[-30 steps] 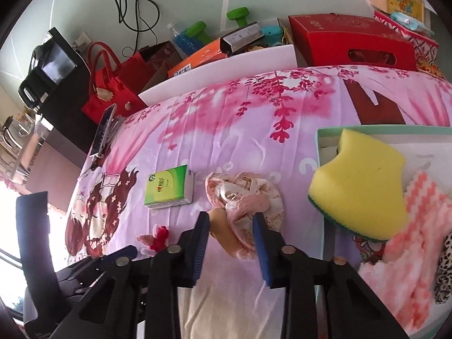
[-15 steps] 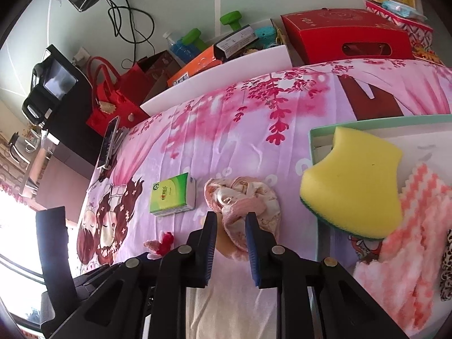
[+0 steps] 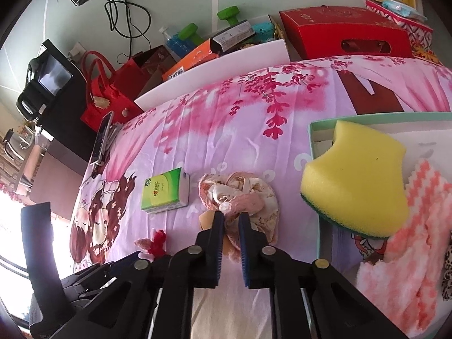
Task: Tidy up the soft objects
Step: 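Grasp the red fluffy hair tie with the left gripper while the right gripper grasps the pink ribbon-wrapped item, then carry both items into the white tray and open both grippers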
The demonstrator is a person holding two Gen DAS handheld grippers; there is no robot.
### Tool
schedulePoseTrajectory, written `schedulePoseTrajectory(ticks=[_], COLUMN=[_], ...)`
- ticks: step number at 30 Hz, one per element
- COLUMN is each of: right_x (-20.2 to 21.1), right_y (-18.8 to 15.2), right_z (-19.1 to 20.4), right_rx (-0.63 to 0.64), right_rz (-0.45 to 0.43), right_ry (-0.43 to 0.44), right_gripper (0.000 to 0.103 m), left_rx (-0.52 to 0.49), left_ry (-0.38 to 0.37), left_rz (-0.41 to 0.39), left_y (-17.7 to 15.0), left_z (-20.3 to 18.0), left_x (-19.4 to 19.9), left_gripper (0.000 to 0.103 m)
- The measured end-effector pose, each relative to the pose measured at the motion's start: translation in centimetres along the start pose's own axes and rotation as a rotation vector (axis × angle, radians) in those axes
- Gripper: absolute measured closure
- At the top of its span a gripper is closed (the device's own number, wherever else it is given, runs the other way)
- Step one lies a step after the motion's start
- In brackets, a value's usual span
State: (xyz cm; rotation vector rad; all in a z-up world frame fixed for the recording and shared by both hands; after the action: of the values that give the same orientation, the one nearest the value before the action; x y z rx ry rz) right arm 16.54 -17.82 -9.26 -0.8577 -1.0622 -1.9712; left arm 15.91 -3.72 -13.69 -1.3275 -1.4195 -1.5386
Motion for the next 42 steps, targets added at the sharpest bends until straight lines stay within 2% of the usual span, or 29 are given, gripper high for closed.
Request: schedulePoseTrajectory(ticks=[4, 13, 15, 22, 32, 38, 42], right_x=[0.1, 0.9, 1.3, 3.0, 9.1, 11.6, 12.3], right_y=[0.1, 0.6, 0.8, 1.6, 3.4, 3.8, 3.9], right_z=[-0.2, -0.3, -0.2, 0.3, 2.6, 3.6, 3.5], right_rx=[-0.022, -0.034, -0.035, -0.03, 0.017, 0.038, 0.04], right_rz=[-0.005, -0.029, -0.039, -0.077, -0.221, -0.273, -0.286], right_ry=[0.011, 0.018, 0.022, 0.041, 0.092, 0.119, 0.123], right_gripper=[0.098, 0.1, 0.1, 0.1, 0.101, 0.101, 0.101], left_rx=[0.001, 0.004, 0.003, 0.01, 0.018, 0.003, -0.016], left_ry=[0.0, -0.023, -0.03, -0.038, -0.063, -0.07, -0.093], left_rz=[-0.001, -0.012, -0.016, -0.038, -0.147, -0.217, -0.233], left_y=[0.0, 0.1, 0.2, 0.5, 1.6, 2.4, 2.8], left_z=[0.0, -0.1, -0.3, -0.1, -0.2, -0.9, -2.0], left_x=[0.0, 0.3, 0.4, 1.1, 5.2, 7.7, 8.3], left_gripper=[0.049, 0.08, 0.082, 0.085, 0.086, 0.086, 0.086])
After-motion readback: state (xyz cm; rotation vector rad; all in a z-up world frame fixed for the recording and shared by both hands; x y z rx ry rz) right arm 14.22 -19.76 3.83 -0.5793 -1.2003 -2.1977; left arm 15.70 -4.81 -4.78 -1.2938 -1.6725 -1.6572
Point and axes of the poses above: each gripper's, at about its wrist camera, not at the fingertips, and x roughly against the way its jaws point, z to its left, y to its top, the point moved 10 cm from there along -x, roughly the way its jaws point, and after that the axes turned 7 degrees about -x, right-handed, at the moved point
